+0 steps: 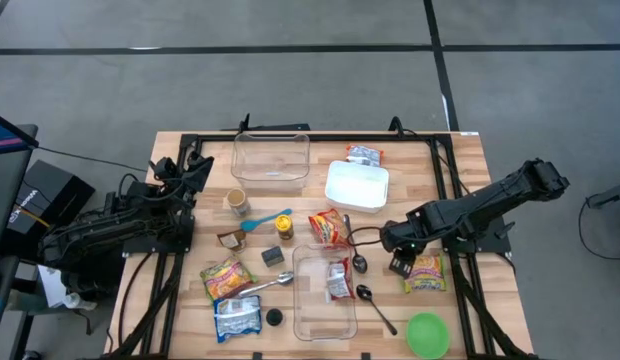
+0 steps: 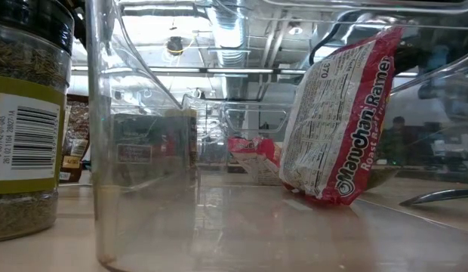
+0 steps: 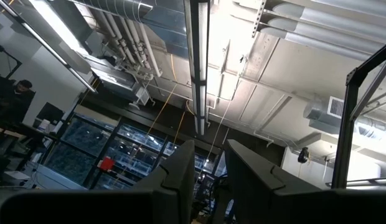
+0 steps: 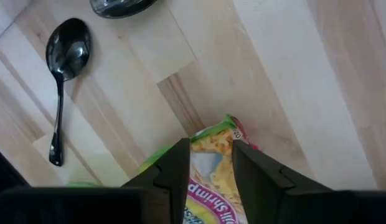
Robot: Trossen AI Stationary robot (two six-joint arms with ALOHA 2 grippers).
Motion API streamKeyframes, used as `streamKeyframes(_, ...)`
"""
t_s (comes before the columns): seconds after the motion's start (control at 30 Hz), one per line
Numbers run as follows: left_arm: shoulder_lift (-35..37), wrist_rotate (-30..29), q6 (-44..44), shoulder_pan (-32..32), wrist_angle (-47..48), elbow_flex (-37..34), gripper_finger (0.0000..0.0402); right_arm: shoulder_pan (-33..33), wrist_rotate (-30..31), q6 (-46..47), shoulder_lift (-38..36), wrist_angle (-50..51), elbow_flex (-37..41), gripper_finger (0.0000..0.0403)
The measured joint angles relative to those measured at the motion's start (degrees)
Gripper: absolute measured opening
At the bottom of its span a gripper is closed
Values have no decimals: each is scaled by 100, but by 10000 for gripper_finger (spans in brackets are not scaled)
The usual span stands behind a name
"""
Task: Pick & Place Food Item
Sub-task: Put the right green noodle pack into the bottom transparent bin
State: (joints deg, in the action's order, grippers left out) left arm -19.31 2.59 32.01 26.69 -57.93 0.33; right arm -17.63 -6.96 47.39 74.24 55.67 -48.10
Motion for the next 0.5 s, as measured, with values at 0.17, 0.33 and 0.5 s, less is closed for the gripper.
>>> streamKeyframes(0.17, 0, 0, 0, -1, 2, 0, 85, 13, 48, -354, 0, 3, 0, 162)
streamKeyframes(0.33, 0, 0, 0, -1, 0, -2, 85, 13, 243, -587, 105, 3, 35, 202)
streamKeyframes(0.5, 1, 0, 0, -2, 0, -2, 85, 50, 247, -663, 404, -87, 232, 217)
